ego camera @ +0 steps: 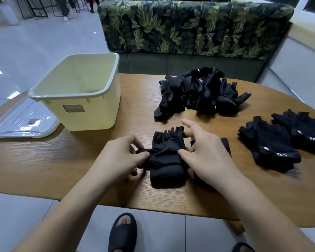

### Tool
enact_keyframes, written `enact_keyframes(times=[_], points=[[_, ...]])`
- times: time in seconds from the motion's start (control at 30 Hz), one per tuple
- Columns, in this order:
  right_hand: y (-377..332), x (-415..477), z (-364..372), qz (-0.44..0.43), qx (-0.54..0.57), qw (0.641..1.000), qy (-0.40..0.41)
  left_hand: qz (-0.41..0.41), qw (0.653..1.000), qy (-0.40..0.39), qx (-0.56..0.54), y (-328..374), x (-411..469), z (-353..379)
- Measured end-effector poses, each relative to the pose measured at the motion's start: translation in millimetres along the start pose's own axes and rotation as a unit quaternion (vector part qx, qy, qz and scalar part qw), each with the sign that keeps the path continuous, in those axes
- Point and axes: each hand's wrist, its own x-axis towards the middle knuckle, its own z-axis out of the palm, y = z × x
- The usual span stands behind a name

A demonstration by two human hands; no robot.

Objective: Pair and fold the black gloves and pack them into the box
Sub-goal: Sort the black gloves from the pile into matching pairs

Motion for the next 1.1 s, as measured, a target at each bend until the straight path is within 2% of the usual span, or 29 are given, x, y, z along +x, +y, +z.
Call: enact_keyframes(times=[0.07, 0.17, 0.3, 0.47, 0.6, 0.87, 1.1], points=[[1.2, -0.7, 2.2, -0.020, -0.084, 0.996, 0.016, 0.016, 0.997, 0.033, 0.074, -2.1, 0.6, 0.3], [2.8, -1.7, 4.8, -0.028, -0.157, 0.987, 0.015, 0.045, 0.992, 0.044, 0.106, -5.1, 5.4, 2.5], [7.7, -0.9, 3.3, -0.033, -0.113, 0.993, 0.014, 0.096, 0.989, 0.042, 0.106, 0.3, 16.7, 0.8], [14.1, -0.4, -6.1, -0.039, -0.064, 0.996, 0.050, 0.138, 0.982, 0.108, 0.071, 12.0, 41.3, -0.3], [22.2, -0.9, -13.0, -0.027, -0.051, 0.996, 0.063, 0.178, 0.976, 0.092, 0.080, 20.6, 55.9, 9.9], [31.9, -6.9, -27.0, -0.016, -0.045, 0.997, 0.064, 0.157, 0.986, 0.038, 0.052, 36.8, 84.6, 29.6], [39.9, -13.8, -34.3, -0.008, -0.037, 0.998, 0.054, 0.128, 0.987, 0.047, 0.090, 44.8, 101.9, 37.6]])
